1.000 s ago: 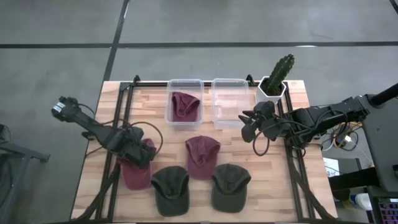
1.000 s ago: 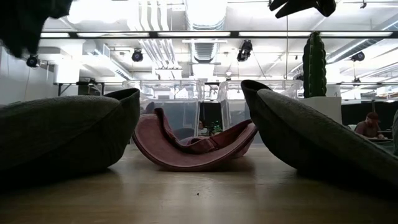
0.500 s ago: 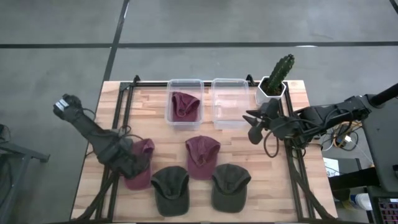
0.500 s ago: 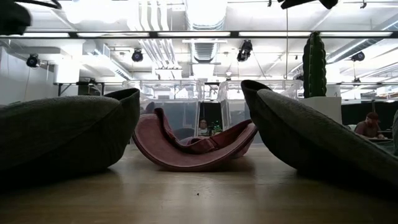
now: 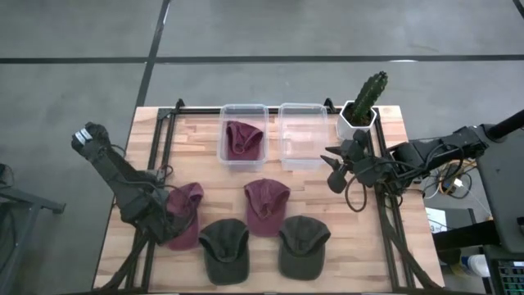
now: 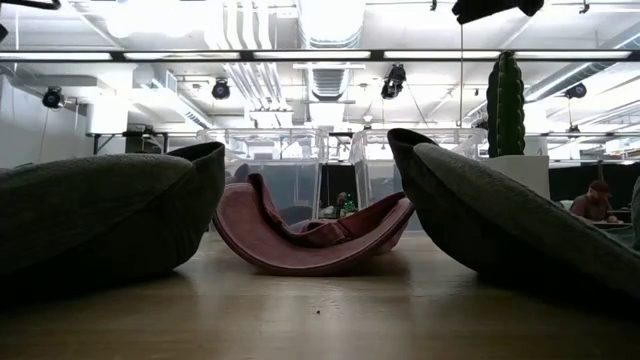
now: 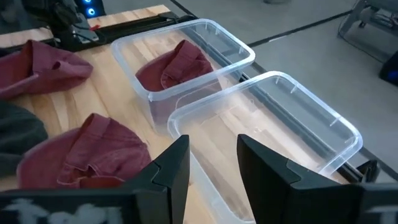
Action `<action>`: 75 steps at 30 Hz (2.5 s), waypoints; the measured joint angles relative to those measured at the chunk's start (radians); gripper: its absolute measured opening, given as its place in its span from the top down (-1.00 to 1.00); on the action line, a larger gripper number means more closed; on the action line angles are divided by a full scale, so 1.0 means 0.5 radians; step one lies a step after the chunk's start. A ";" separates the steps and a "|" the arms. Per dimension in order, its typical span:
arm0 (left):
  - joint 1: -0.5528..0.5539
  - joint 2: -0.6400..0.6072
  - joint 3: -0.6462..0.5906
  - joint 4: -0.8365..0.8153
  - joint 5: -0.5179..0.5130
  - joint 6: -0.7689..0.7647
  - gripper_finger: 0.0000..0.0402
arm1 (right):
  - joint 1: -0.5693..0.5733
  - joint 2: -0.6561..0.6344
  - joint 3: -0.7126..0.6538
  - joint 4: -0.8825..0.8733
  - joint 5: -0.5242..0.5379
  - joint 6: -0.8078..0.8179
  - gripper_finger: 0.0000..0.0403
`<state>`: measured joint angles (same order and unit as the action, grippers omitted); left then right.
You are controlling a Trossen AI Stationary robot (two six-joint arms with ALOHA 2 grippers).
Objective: Pick & Place hat
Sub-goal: Put the left red cap into the left transparent bin
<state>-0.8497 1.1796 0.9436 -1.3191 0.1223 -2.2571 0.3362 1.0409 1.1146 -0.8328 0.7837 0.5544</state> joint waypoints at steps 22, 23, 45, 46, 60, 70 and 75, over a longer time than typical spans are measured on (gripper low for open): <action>-0.002 0.019 -0.539 0.442 0.337 -0.153 0.33 | 0.060 0.000 -0.083 0.125 -0.006 0.142 0.38; -0.002 0.019 -0.545 0.454 0.324 -0.153 0.33 | 0.065 0.000 -0.083 0.129 -0.006 0.143 0.37; -0.002 0.019 -0.558 0.701 -0.161 -0.086 0.33 | 0.066 0.002 -0.083 0.228 -0.006 0.142 0.45; -0.002 0.019 -0.561 0.703 -0.163 -0.085 0.33 | 0.066 0.002 -0.083 0.228 -0.006 0.142 0.45; -0.002 0.019 -0.621 0.708 -0.173 -0.030 0.33 | 0.066 0.002 -0.083 0.228 -0.006 0.142 0.37; -0.002 0.045 -0.621 0.707 -0.354 0.018 0.33 | 0.066 0.002 -0.083 0.228 -0.005 0.142 0.37; -0.002 0.067 -0.635 0.713 -0.354 0.020 0.33 | 0.066 0.002 -0.083 0.228 -0.005 0.142 0.41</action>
<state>-0.8506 1.2133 0.6263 -0.9626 -0.0547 -2.2471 0.3691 1.0416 1.0730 -0.7189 0.7811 0.6254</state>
